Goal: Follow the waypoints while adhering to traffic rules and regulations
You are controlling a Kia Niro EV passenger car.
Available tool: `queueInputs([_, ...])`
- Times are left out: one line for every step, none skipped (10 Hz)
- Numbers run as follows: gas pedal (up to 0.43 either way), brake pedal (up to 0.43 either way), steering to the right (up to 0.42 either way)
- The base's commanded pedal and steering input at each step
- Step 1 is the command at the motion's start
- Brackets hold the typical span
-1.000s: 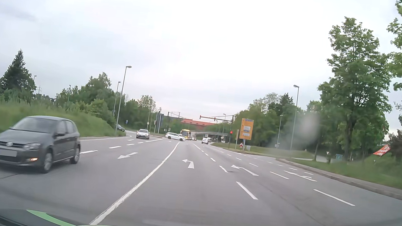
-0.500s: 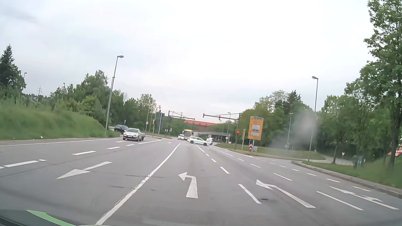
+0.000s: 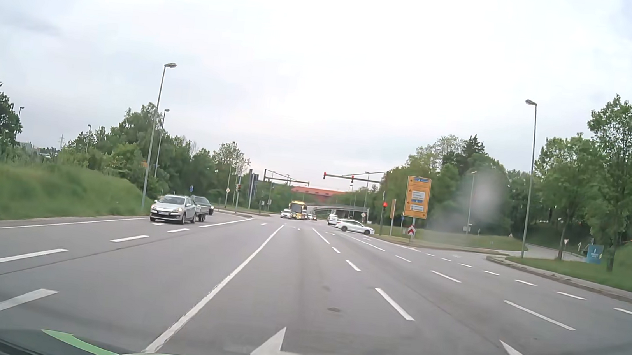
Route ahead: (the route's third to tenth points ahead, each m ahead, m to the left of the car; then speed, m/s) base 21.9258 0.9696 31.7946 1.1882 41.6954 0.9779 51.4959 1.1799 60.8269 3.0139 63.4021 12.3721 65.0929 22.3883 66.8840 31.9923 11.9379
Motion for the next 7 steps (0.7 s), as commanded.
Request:
queueInputs([0.000,0.244,-0.002])
queueInputs([0.000,0.256,-0.003])
queueInputs([0.000,0.262,-0.005])
queueInputs([0.000,0.268,-0.004])
queueInputs([0.000,0.268,-0.005])
queueInputs([0.000,0.268,-0.005])
queueInputs([0.000,0.268,-0.005])
